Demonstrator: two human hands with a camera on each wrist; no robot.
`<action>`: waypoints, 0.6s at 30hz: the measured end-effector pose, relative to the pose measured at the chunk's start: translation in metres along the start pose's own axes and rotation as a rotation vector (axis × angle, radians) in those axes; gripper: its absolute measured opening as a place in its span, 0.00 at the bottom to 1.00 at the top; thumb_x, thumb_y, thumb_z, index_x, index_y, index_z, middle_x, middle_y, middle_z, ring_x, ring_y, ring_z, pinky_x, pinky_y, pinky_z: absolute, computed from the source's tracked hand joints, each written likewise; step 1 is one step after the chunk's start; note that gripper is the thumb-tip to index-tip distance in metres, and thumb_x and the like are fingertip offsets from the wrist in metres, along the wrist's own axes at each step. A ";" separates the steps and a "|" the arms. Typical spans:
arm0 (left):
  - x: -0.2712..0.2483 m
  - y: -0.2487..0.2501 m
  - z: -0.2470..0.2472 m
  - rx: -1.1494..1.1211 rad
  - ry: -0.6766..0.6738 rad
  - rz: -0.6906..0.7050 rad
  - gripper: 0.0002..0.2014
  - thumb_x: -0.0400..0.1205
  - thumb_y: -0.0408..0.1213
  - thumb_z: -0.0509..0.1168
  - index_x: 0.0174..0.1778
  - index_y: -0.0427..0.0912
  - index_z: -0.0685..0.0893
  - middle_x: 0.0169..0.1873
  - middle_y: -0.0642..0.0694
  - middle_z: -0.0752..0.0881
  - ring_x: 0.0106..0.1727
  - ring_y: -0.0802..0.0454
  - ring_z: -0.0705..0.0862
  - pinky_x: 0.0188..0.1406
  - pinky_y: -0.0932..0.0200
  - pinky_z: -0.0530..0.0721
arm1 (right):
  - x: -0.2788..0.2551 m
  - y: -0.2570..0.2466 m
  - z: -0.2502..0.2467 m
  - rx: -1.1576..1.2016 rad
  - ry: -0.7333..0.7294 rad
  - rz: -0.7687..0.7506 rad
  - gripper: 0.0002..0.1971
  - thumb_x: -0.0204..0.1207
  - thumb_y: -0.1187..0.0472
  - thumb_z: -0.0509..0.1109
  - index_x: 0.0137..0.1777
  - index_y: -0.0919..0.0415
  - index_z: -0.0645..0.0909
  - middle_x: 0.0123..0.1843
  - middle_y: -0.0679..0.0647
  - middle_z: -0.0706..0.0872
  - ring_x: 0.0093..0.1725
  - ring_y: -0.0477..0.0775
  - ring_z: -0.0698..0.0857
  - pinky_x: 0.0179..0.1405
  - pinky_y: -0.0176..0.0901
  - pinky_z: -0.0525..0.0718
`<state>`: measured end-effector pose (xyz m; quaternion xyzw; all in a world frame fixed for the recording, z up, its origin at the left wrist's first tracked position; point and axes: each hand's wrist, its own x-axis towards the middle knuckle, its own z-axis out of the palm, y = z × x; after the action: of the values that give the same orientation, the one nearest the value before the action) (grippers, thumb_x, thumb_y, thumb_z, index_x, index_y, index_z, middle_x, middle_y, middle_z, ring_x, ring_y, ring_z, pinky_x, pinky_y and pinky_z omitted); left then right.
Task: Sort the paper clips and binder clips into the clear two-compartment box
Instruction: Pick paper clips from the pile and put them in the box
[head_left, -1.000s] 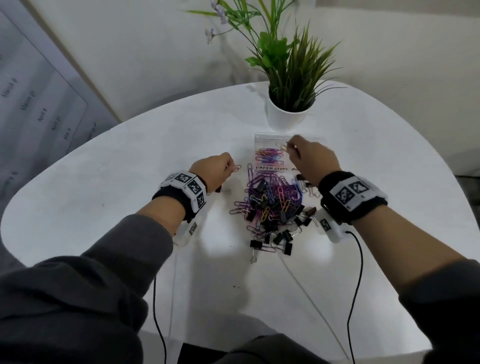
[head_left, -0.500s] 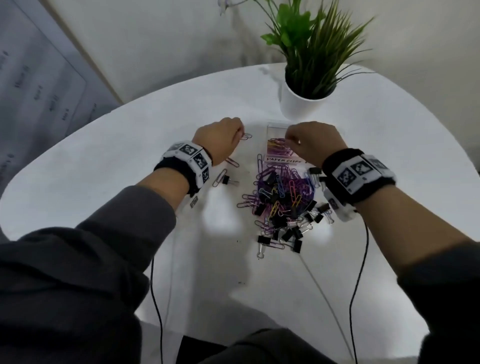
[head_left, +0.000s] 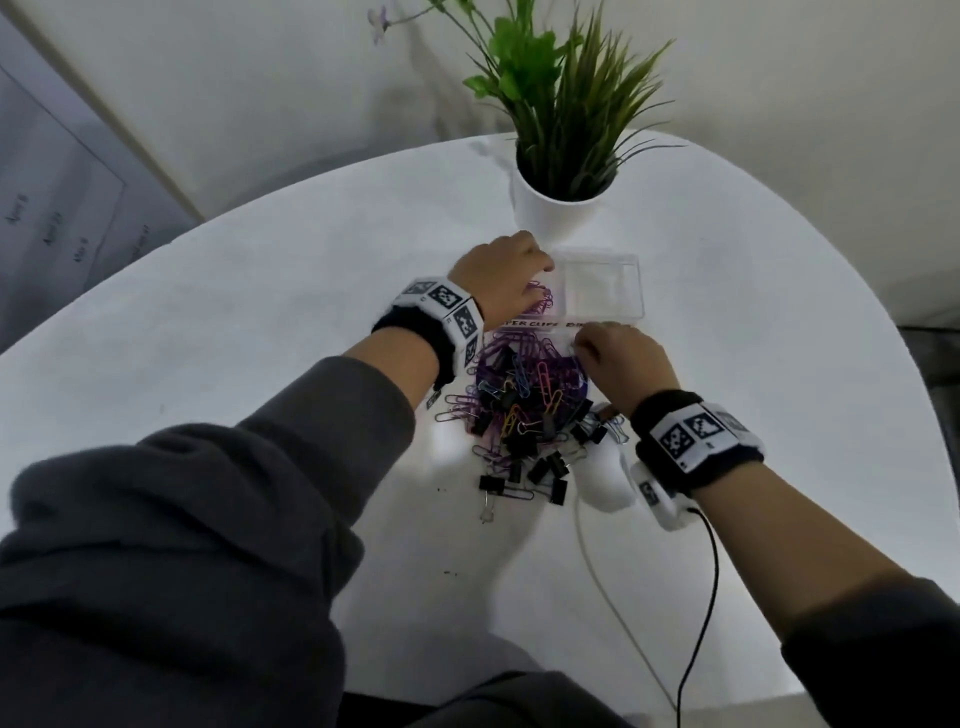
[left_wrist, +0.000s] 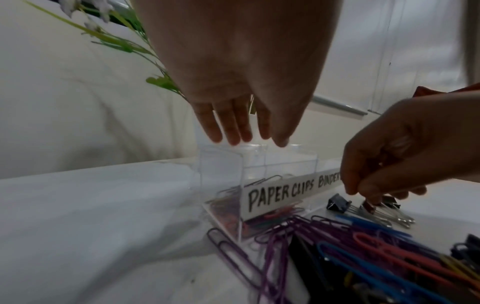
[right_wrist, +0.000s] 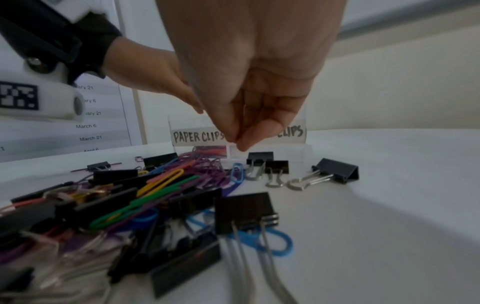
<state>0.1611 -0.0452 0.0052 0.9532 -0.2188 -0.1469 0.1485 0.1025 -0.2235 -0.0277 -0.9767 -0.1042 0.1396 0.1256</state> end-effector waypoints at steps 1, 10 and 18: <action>-0.007 0.000 -0.001 0.024 0.078 0.017 0.16 0.85 0.40 0.58 0.67 0.42 0.79 0.65 0.41 0.78 0.64 0.43 0.79 0.61 0.49 0.77 | 0.000 0.001 0.001 0.004 0.003 0.018 0.11 0.82 0.61 0.59 0.50 0.66 0.82 0.49 0.61 0.87 0.48 0.63 0.84 0.40 0.44 0.74; -0.054 -0.023 0.040 -0.097 0.158 -0.550 0.15 0.83 0.44 0.58 0.60 0.40 0.81 0.58 0.40 0.83 0.59 0.41 0.83 0.51 0.50 0.81 | -0.005 -0.009 0.006 -0.074 -0.058 0.132 0.12 0.81 0.61 0.61 0.60 0.66 0.78 0.61 0.62 0.81 0.58 0.65 0.83 0.50 0.52 0.83; -0.031 -0.009 0.057 -0.152 0.019 -0.618 0.20 0.81 0.47 0.65 0.61 0.33 0.78 0.60 0.36 0.81 0.61 0.37 0.82 0.56 0.46 0.81 | -0.014 -0.008 0.015 -0.157 -0.054 0.129 0.12 0.80 0.69 0.58 0.62 0.66 0.76 0.60 0.63 0.81 0.56 0.65 0.83 0.42 0.47 0.78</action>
<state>0.1187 -0.0354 -0.0433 0.9620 0.0941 -0.1922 0.1696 0.0837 -0.2163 -0.0361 -0.9841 -0.0550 0.1650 0.0366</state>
